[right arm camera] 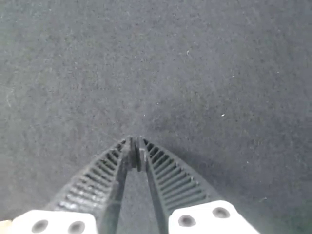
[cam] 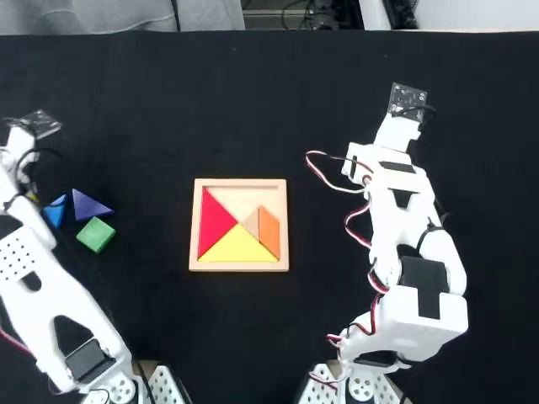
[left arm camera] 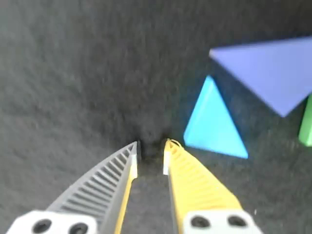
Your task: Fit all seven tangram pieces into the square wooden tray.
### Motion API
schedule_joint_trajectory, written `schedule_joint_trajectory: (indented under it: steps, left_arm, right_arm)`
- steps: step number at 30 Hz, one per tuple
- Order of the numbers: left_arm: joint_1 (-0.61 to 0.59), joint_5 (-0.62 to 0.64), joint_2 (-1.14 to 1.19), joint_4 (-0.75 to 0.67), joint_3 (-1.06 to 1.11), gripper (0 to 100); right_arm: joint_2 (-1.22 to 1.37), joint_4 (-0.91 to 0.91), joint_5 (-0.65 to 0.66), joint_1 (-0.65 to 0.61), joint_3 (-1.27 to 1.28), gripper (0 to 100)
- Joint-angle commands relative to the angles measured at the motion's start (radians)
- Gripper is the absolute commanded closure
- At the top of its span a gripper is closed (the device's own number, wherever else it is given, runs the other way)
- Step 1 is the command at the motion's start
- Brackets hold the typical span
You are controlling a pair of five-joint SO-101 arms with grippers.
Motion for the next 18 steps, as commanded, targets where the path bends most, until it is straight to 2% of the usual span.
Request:
schedule_joint_trajectory:
  steps: [1, 5, 10, 15, 18]
  left_arm:
    - [-0.091, -0.044, -0.029, 0.015, 0.104, 90]
    - [-0.097, -0.063, -0.170, 0.015, 0.361, 90]
    - [-0.093, -0.215, -0.486, -0.012, 0.665, 90]
    - [-0.047, -0.232, -0.638, -0.259, 0.908, 90]
    - [0.012, -0.212, -0.638, -0.506, 1.070, 90]
  right_arm:
    - [-0.005, -0.009, -0.006, -0.017, -0.058, 98.1]
    - [-0.002, -0.009, -0.006, -0.017, -0.058, 98.1]
    - [-0.001, -0.009, -0.006, -0.017, -0.058, 98.1]
    - [-0.002, -0.009, -0.006, -0.017, -0.054, 98.1]
    - [-0.004, -0.009, -0.006, -0.017, -0.053, 98.1]
